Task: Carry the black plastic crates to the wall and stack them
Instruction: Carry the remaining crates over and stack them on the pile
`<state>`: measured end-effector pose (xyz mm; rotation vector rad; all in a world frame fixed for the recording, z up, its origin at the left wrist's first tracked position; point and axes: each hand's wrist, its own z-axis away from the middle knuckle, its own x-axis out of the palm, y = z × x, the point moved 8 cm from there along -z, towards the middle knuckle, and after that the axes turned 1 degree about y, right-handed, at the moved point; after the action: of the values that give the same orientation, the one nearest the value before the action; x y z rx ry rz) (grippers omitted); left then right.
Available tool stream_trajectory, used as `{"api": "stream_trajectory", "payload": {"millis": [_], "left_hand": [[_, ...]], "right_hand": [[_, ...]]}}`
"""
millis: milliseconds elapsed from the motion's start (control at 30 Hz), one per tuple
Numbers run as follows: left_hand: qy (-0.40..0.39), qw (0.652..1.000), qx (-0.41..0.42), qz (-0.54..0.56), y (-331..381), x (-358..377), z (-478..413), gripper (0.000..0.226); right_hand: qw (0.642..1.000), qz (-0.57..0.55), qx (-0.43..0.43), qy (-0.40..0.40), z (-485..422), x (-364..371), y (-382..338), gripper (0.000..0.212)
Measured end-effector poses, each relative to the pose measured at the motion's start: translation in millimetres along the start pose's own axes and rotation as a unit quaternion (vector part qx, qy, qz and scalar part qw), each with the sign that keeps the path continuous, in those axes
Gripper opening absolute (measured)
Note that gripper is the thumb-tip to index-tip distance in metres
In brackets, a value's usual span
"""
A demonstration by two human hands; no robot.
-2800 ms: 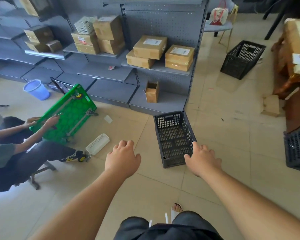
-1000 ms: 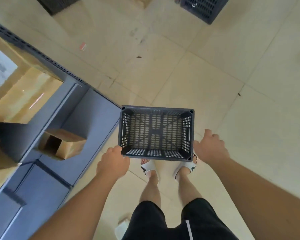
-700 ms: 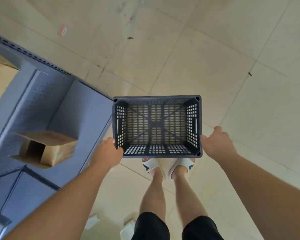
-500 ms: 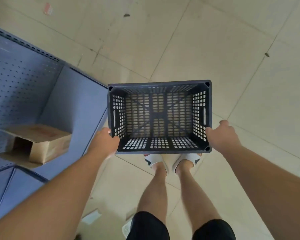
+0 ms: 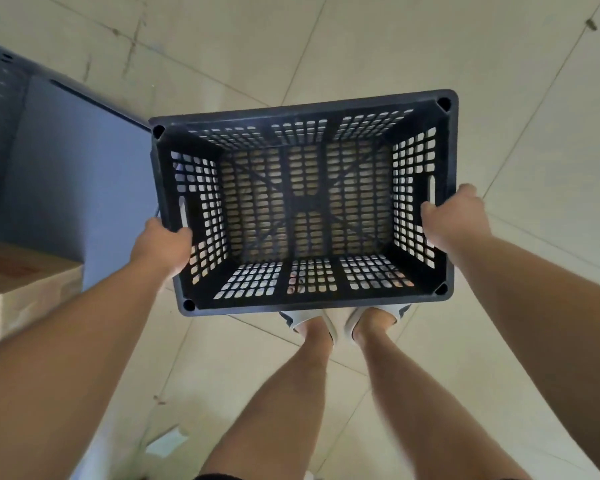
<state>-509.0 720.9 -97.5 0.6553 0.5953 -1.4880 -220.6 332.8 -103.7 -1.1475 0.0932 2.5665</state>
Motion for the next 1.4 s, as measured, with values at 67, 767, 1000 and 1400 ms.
{"api": "stream_trajectory", "payload": {"millis": [67, 767, 1000, 1400], "left_hand": [[-0.011, 0.997, -0.022, 0.068, -4, 6, -14, 0.041], [-0.050, 0.967, -0.051, 0.243, 21, -20, 56, 0.017], [-0.044, 0.979, 0.027, 0.199, 83, -98, 163, 0.021], [-0.037, 0.972, 0.169, 0.157, 230, -197, 386, 0.018]], "right_hand": [[0.999, -0.045, 0.008, 0.003, -13, 7, 3, 0.042], [0.989, -0.142, 0.036, -0.001, 11, -50, 68, 0.039], [0.978, -0.193, 0.083, 0.015, 82, -159, 122, 0.041], [0.963, -0.236, 0.095, 0.091, 198, -393, 210, 0.030]]}}
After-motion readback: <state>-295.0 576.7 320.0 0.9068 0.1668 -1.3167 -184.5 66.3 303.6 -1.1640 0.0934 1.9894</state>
